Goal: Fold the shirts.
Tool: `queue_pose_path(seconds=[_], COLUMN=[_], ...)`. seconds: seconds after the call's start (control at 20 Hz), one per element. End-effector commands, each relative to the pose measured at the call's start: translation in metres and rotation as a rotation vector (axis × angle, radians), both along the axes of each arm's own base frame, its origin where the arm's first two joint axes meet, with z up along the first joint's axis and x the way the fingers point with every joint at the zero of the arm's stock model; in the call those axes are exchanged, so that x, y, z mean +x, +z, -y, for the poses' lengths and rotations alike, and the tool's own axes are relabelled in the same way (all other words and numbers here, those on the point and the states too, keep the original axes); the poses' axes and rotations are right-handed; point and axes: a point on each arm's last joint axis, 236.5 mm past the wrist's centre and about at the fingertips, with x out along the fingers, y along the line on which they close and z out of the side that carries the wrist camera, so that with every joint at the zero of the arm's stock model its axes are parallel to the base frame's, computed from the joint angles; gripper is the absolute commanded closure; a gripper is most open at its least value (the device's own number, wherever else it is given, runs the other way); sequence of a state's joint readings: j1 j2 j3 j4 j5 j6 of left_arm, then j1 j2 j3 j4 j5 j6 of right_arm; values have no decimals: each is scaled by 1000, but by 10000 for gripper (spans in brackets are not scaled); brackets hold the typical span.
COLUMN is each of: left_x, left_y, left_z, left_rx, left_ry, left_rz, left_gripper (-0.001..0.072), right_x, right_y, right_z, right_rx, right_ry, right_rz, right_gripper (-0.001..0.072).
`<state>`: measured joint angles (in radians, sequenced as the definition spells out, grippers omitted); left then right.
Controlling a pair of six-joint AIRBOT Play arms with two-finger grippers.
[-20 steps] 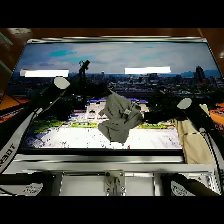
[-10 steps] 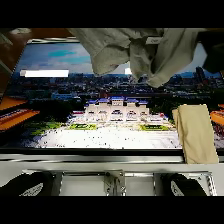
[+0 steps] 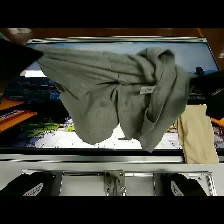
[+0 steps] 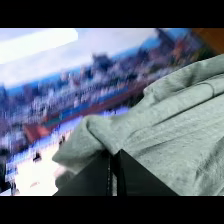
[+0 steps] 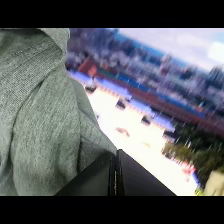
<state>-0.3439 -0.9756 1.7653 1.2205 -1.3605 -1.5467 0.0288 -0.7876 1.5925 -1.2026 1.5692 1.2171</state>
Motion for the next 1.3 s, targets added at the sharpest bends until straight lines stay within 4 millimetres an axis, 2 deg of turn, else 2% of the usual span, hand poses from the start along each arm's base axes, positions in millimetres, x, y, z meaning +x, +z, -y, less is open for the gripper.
queue_pose_path(seconds=[0.0, 0.15, 0.25, 0.3, 0.4, 0.55, 0.7, 0.8, 0.85, 0.95, 1.0, 1.05, 1.1, 1.15, 1.2, 1.25], left_x=[4, 13, 23, 30, 53, 104, 160, 181, 184, 179, 174, 168, 162, 153, 142, 126], left_y=[-99, -192, -236, -253, -276, -304, -311, -321, -332, -355, -362, -366, -365, -362, -360, -359], left_z=[-11, -10, -8, -6, -1, 0, -14, -19, -18, -7, -3, -1, -4, -13, -27, -49], left_rx=[114, 124, 122, 125, 122, 62, -73, -188, -227, -270, -275, -265, -254, -228, -180, -106], left_ry=[53, 120, 159, 171, 194, 274, 386, 450, 465, 467, 458, 447, 434, 414, 387, 370], left_rz=[-264, -457, -523, -543, -555, -529, -495, -526, -569, -673, -716, -743, -770, -809, -851, -911], left_gripper=[669, 669, 669, 668, 668, 667, 667, 667, 667, 664, 601, 403, 173, 127, 127, 129], right_x=[-29, 3, 40, 58, 106, 170, 211, 218, 218, 210, 207, 205, 200, 192, 182, 169], right_y=[-93, -174, -220, -235, -263, -292, -302, -310, -317, -327, -326, -321, -313, -302, -290, -281], right_z=[-1, -3, -4, -4, -6, -2, 7, 5, 1, -11, -18, -22, -22, -17, -3, 20], right_rx=[-30, -9, 13, 25, 72, 144, 226, 273, 296, 351, 383, 407, 390, 348, 275, 179], right_ry=[45, 19, -25, -47, -107, -221, -351, -388, -395, -392, -388, -382, -351, -310, -282, -270], right_rz=[-424, -537, -542, -542, -500, -393, -308, -319, -347, -422, -448, -458, -457, -456, -460, -472], right_gripper=[652, 652, 652, 652, 652, 652, 652, 651, 652, 650, 618, 436, 132, 76, 75, 76])
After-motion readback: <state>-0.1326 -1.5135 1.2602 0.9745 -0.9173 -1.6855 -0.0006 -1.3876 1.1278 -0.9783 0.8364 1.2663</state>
